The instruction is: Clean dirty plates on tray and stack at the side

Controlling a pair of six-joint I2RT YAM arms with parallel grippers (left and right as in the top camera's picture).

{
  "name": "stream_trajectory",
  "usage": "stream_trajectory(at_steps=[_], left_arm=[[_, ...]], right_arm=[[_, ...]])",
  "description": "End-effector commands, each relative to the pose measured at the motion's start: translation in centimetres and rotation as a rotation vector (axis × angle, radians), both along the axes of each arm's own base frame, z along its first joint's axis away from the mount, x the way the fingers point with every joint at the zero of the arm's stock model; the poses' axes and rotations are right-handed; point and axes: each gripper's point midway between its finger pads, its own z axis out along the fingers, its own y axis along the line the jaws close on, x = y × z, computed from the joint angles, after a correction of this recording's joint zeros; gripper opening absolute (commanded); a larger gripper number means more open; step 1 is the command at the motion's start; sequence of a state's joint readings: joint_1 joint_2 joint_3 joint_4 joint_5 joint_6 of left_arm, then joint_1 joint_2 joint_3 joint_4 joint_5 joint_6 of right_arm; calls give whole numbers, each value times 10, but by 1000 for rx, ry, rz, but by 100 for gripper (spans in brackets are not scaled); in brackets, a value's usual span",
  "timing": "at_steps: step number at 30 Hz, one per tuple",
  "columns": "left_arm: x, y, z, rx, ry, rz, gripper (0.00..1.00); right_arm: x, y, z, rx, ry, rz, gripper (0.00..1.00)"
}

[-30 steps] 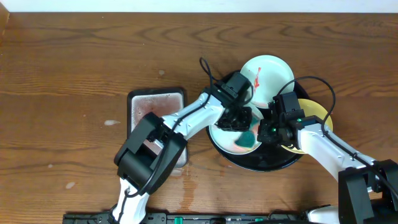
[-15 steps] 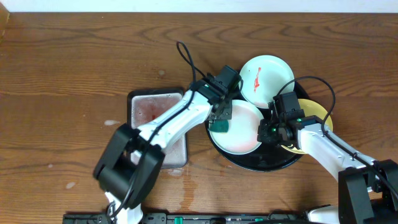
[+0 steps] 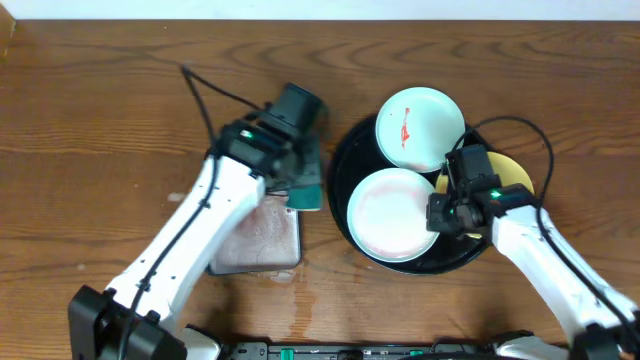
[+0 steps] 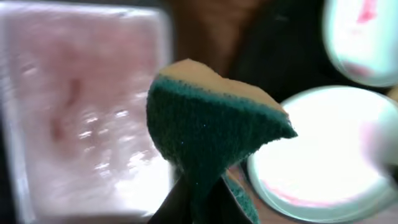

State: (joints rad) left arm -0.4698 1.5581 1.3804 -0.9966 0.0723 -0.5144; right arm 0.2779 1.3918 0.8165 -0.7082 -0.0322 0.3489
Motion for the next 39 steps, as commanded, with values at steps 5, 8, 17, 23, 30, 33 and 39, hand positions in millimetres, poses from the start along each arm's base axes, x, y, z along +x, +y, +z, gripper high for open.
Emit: stream_trajectory(at_steps=[5, 8, 17, 23, 30, 33, 39], left_arm=[[-4, 75, -30, 68, 111, 134, 9], [-7, 89, -38, 78, 137, 156, 17], [-8, 87, -32, 12, 130, 116, 54], [-13, 76, -3, -73, 52, 90, 59], [-26, 79, 49, -115, -134, 81, 70], [-33, 80, 67, -130, -200, 79, 74], [-35, 81, 74, -136, -224, 77, 78]], right_arm=[[33, -26, 93, -255, -295, 19, 1], [37, -26, 117, -344, -359, 64, 1], [36, -20, 157, -701, -511, 179, 1], [28, 4, 172, -817, -580, 303, 1], [18, 30, 185, -842, -658, 379, 1], [15, 35, 197, -846, -702, 370, 1], [16, 35, 218, -937, -758, 384, 1]])
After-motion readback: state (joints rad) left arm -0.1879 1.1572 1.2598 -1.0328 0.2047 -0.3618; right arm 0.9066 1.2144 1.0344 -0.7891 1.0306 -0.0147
